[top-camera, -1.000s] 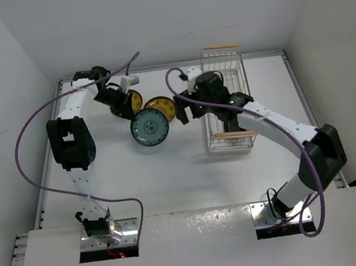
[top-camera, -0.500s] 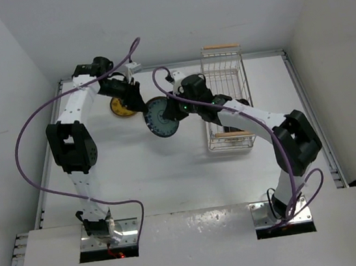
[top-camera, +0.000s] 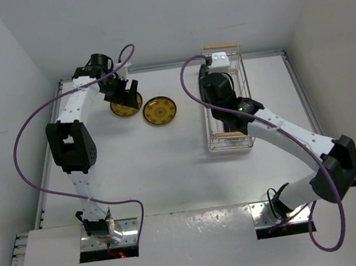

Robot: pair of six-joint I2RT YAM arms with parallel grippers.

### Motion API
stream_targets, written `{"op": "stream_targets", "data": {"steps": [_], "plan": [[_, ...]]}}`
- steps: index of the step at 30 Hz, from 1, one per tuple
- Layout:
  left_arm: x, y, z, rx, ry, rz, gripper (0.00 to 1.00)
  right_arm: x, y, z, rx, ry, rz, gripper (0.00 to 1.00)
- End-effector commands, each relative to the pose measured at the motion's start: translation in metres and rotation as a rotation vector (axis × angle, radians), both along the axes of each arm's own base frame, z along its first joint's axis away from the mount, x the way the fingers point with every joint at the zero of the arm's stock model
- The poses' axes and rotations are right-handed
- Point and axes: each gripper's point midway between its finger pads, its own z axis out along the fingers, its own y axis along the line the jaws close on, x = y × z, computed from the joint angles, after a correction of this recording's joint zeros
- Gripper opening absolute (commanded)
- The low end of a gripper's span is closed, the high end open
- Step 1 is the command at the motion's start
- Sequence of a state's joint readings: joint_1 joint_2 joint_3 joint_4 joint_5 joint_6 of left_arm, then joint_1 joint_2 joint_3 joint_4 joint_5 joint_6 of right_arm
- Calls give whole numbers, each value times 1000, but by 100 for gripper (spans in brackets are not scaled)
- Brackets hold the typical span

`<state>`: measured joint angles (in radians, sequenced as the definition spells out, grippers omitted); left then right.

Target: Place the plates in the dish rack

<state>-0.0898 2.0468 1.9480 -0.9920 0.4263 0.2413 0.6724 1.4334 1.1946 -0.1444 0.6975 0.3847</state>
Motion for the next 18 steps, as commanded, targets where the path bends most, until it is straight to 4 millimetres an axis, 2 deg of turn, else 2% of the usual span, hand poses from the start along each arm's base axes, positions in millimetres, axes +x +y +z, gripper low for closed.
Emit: {"op": "stream_targets", "data": {"steps": [1,2,4,5,6,8,11,18], "plan": [[7,18,-8,65,-1,100,89,-17,-64,6,-165,-24,-258,0],[7,16,-7,57,0,96,89,-24,-74,-4,-184,24,-274,0],[7,16,-11,58,9,95,89,-30,-78,-26,-162,101,-254,0],[7,16,-11,58,9,95,89,-33,-71,-37,-130,133,-226,0],[7,16,-11,58,9,95,89,-40,-82,-57,-154,196,-239,0],[8,20,-12,78,7,106,89,-44,-82,-77,-129,252,-223,0],[8,22,-13,89,6,112,89,-48,-79,-98,-118,302,-199,0],[5,24,-20,104,21,108,89,-43,-77,-124,-120,360,-173,0]]}}
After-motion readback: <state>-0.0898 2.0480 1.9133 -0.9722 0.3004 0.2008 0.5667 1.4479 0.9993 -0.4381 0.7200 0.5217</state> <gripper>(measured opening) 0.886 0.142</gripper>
